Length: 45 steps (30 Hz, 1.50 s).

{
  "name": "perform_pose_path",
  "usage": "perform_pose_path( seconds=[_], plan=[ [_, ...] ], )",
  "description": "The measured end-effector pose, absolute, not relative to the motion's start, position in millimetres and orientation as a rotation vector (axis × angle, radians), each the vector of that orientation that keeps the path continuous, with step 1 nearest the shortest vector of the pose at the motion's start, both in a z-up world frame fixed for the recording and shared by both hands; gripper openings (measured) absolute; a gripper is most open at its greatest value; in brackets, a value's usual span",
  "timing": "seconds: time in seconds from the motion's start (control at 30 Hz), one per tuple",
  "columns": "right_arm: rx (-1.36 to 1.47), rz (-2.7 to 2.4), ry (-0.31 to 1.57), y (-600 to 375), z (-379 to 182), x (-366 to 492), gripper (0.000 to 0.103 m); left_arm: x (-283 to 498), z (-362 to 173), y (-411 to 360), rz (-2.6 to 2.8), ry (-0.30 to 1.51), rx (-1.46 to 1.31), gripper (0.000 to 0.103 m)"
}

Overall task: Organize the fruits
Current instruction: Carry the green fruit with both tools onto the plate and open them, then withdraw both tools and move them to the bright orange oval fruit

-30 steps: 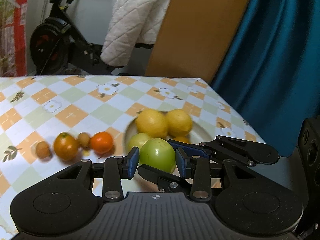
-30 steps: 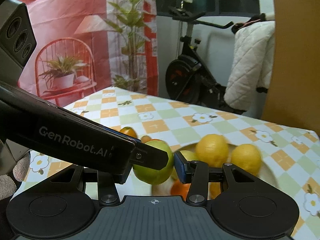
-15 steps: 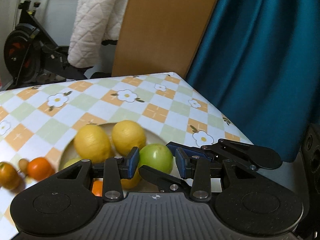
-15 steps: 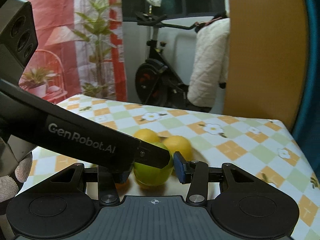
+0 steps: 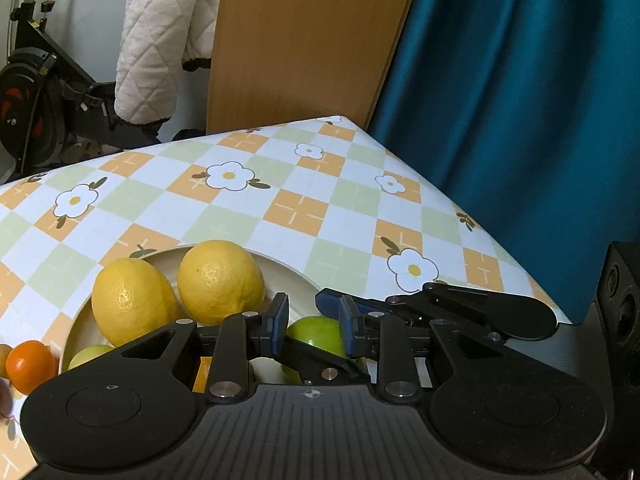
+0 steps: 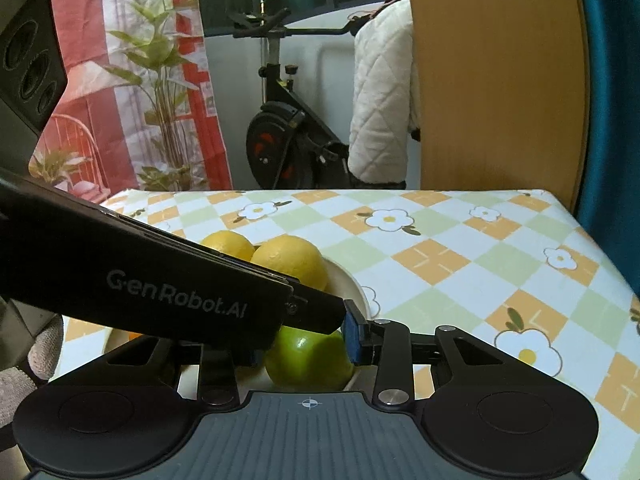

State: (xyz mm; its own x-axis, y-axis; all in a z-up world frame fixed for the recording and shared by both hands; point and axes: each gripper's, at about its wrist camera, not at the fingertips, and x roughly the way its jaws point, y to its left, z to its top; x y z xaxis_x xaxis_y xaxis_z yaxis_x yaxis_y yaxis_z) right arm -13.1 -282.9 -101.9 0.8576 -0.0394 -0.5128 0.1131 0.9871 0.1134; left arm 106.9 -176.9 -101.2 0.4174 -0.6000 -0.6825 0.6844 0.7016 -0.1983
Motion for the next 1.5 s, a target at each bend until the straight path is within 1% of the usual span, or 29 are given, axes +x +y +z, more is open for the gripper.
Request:
perform_pose_path(
  seconds=[0.1, 0.23, 0.37, 0.47, 0.87, 1.07, 1.5],
  plan=[
    [0.150, -0.074, 0.542, -283.6, -104.2, -11.4, 0.038, 107.1, -103.0, -176.3, -0.796, 0.812, 0.124, 0.029],
    [0.146, -0.079, 0.548, -279.6, -102.0, -12.7, 0.038, 105.9, -100.8, -176.7, -0.785, 0.812, 0.135, 0.031],
    [0.140, -0.088, 0.548, -276.4, -98.9, -13.2, 0.039, 103.3, -96.7, -172.1, -0.773, 0.799, 0.136, 0.036],
    [0.135, -0.089, 0.546, -274.0, -96.4, -13.9, 0.042, 103.0, -92.8, -167.3, -0.762, 0.789, 0.130, 0.036],
    [0.093, -0.058, 0.534, -250.7, -80.9, -12.4, 0.042, 99.2, -77.2, -139.9, -0.714, 0.748, 0.122, 0.036],
    [0.069, -0.035, 0.531, -231.1, -74.5, -8.4, 0.042, 101.0, -67.7, -106.6, -0.664, 0.728, 0.111, 0.036],
    [0.010, 0.052, 0.536, -177.6, -65.9, 16.6, 0.042, 125.7, -57.0, 7.3, -0.453, 0.718, 0.030, 0.036]
  ],
)
